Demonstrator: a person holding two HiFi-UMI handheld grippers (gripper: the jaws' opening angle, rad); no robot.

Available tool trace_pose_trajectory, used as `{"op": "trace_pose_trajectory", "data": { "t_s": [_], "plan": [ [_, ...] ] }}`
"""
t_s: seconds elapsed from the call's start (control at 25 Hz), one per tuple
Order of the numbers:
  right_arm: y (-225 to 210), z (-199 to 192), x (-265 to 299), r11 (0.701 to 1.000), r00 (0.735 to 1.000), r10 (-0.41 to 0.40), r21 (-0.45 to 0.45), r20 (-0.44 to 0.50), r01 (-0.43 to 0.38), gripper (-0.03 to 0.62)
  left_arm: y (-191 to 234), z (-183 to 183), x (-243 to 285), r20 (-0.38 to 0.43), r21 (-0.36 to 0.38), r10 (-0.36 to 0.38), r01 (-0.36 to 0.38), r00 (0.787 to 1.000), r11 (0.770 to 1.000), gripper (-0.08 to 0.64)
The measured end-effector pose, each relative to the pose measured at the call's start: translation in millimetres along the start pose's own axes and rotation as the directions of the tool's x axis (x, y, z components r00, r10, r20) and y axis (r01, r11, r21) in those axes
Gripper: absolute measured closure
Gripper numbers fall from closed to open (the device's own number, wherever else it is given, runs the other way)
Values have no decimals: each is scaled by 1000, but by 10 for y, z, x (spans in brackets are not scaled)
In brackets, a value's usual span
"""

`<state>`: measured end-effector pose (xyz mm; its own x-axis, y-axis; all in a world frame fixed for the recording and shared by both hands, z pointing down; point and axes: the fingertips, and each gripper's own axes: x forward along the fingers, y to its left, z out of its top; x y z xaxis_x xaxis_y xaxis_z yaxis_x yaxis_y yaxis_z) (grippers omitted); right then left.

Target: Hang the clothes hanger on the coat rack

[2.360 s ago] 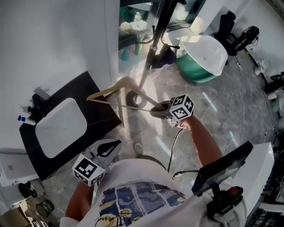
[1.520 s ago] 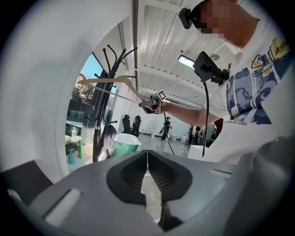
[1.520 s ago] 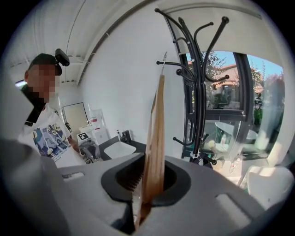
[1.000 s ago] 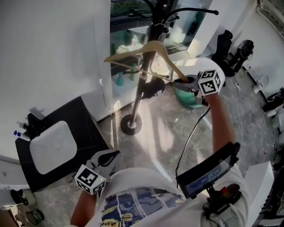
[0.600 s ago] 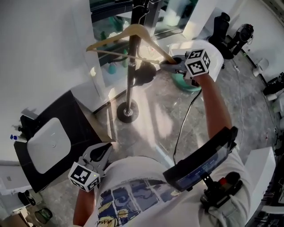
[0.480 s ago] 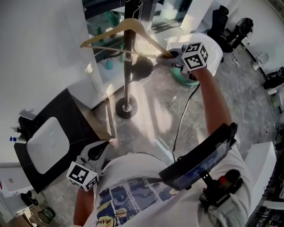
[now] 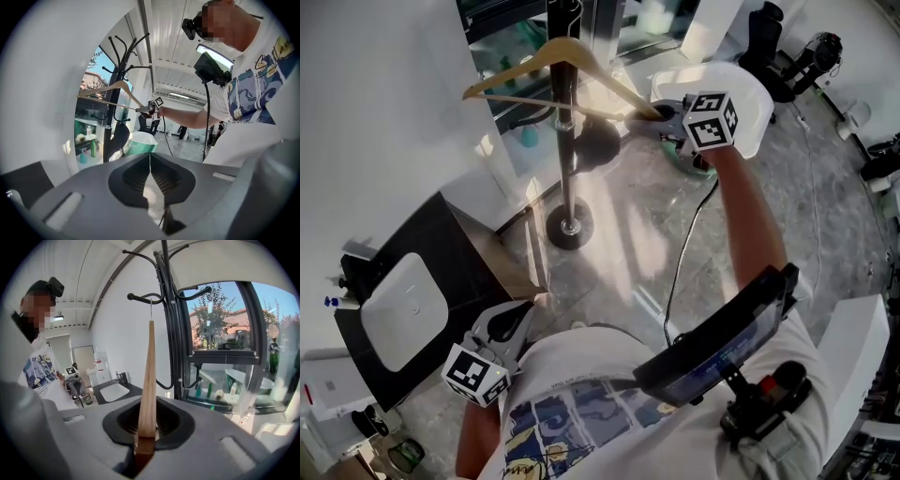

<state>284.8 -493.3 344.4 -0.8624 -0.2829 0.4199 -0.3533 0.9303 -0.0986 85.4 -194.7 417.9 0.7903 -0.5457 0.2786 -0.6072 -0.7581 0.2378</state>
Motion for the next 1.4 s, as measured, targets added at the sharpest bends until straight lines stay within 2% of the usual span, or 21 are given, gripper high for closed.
{"op": "trace_pose_trajectory", "data": {
  "t_s": [0.2, 0.52, 0.88, 1.04, 1.2, 1.4],
  "plan": [
    [-94, -70, -58, 999, 999, -18, 31, 44, 16, 543, -2, 26, 2, -8, 1, 5, -5, 1000, 1000, 551],
    [-294, -295, -247, 990, 990, -112, 100, 85, 103, 534, -38, -11, 6, -29, 4, -14, 14, 999, 1000, 551],
    [-238, -1031, -477, 946, 972, -236, 232, 21, 225, 511, -87, -111, -55, -62, 2, -84, 84, 995, 996, 551],
    [75, -1402, -581, 911, 950, -309, 275, -36, 307, 511, -107, -149, -174, -74, 11, -145, 146, 987, 989, 551],
    [643, -1770, -538, 872, 912, -392, 269, -119, 410, 512, -137, -148, -369, -78, 19, -186, 188, 979, 982, 551],
    [1526, -1859, -194, 835, 872, -468, 249, -144, 490, 521, -92, -274, -721, -58, 30, -225, 227, 973, 973, 551]
  ]
}}
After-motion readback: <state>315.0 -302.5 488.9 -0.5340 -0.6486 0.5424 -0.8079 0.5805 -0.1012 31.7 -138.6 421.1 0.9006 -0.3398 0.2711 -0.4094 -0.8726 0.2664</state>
